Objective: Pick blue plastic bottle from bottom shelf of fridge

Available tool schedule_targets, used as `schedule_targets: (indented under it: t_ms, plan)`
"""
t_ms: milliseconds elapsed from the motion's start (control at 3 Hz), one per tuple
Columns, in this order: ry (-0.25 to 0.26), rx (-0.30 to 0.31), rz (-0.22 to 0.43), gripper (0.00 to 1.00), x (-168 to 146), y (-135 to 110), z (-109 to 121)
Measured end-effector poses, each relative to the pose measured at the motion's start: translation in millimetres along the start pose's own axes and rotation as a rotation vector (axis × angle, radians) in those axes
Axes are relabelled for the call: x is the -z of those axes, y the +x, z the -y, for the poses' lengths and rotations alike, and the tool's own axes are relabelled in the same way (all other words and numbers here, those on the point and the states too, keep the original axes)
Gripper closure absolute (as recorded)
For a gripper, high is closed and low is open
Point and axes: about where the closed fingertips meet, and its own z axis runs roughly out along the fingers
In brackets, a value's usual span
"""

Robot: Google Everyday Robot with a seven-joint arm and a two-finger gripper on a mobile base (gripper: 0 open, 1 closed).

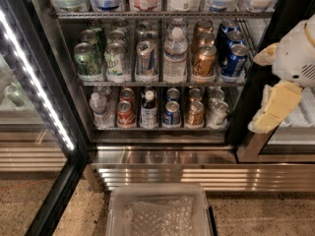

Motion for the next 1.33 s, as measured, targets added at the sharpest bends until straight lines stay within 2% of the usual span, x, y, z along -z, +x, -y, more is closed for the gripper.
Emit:
schedule_targets:
  t_ms: [333,667,1000,1333]
  plan:
    - [-0.036,-0.075,0.191,0.00,-54.1,-26.1,6.2]
    - [-0.097,-0.112,0.336,0.00,-102.0,-70.4,13.9]
    - [-0.099,-0.120,0.351,0.00,-106.3,-73.3,16.1]
    - [-0.075,-0.103,0.328,0.00,-96.9,-72.1,11.5]
